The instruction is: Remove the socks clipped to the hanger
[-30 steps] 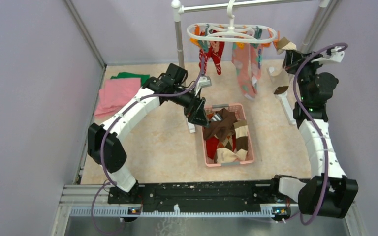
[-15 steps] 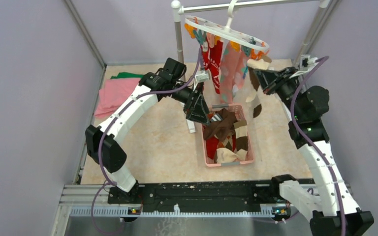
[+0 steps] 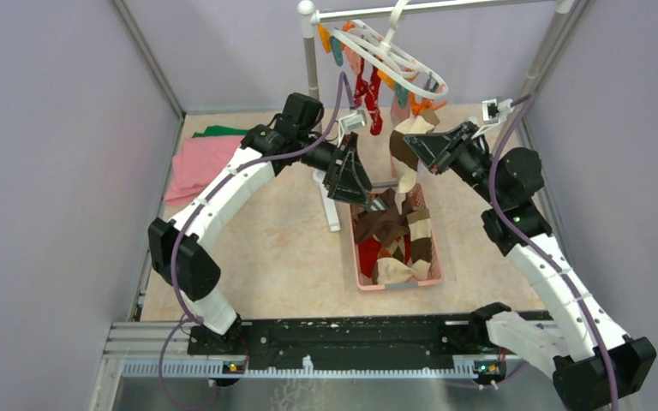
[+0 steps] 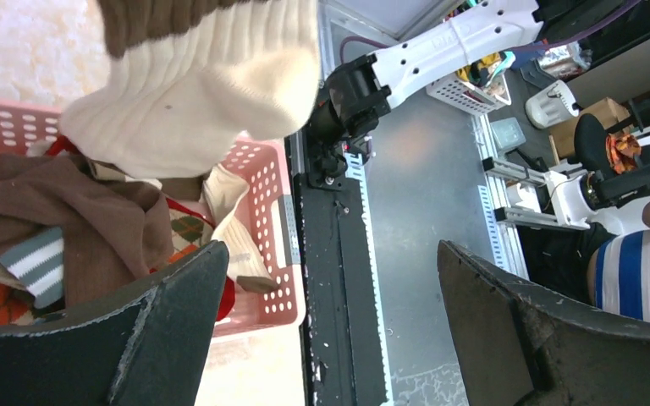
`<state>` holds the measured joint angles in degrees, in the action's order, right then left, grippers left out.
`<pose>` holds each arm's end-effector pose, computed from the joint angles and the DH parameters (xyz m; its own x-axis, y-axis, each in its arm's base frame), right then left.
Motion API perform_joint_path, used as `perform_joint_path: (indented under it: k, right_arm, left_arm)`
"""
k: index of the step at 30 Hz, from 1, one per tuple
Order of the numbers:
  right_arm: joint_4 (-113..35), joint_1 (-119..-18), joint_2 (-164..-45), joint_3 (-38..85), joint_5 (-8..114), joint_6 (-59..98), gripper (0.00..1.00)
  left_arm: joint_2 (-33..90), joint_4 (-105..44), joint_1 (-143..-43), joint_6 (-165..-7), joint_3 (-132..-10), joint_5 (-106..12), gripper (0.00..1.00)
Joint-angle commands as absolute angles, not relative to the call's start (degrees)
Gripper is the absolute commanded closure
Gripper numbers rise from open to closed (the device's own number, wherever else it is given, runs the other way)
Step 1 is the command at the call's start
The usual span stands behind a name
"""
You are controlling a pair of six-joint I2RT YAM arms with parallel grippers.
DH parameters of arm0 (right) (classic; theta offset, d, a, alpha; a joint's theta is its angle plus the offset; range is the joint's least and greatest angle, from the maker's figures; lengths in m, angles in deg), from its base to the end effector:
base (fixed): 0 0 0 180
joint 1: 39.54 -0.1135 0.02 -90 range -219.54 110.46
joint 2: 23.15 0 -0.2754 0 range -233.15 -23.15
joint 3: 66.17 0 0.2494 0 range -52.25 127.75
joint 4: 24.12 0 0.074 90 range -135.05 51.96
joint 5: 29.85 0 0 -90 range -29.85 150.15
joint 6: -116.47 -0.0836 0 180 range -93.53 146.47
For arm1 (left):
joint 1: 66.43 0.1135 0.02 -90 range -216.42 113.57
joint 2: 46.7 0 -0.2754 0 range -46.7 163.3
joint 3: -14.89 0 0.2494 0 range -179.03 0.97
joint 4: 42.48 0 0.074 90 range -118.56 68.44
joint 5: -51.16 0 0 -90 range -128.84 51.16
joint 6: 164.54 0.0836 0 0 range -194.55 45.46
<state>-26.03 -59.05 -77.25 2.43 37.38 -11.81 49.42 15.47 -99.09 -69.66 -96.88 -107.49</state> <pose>0.2224 0.1131 0.4320 -0.2501 0.5174 -0.8184 -0.6485 0.5381 0.5384 0.2668 -0.2635 0.3843 -0.4985 0.3563 -0.7903 0.8218 -0.0959 -0.5616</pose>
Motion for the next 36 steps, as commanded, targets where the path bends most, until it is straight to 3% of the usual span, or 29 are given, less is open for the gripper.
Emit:
perform_joint_path:
  k: [1,16,20,21,25,36]
  right_arm:
    - [-15.7,-61.8,-79.4,1.9,35.6,-17.5,1.0]
    - [2.1,-65.2,-85.9,-2.0,30.7,-28.6,0.97]
    - [0.9,-65.2,-86.5,-1.9,29.7,-28.6,0.96]
    - [0.7,-65.2,-86.1,-2.1,29.8,-28.6,0.97]
    - [-3.0,-65.2,-84.0,-1.8,30.7,-27.0,0.96]
    - [-5.7,-65.2,-84.0,-0.7,30.0,-27.0,0.96]
  left_arm:
    - [49.3,3.5,-99.2,-79.1,-99.8,-112.0,0.01]
    - [48.4,-8.4,-99.1,-83.1,-94.7,-115.8,0.02]
    - [48.5,-11.3,-99.0,-85.1,-93.2,-117.0,0.22]
    - [48.4,-10.8,-98.8,-84.5,-93.1,-116.3,0.23]
    - [47.6,-8.2,-96.8,-81.9,-92.2,-113.0,0.09]
    - [44.1,-9.8,-89.2,-79.8,-88.7,-110.9,0.01]
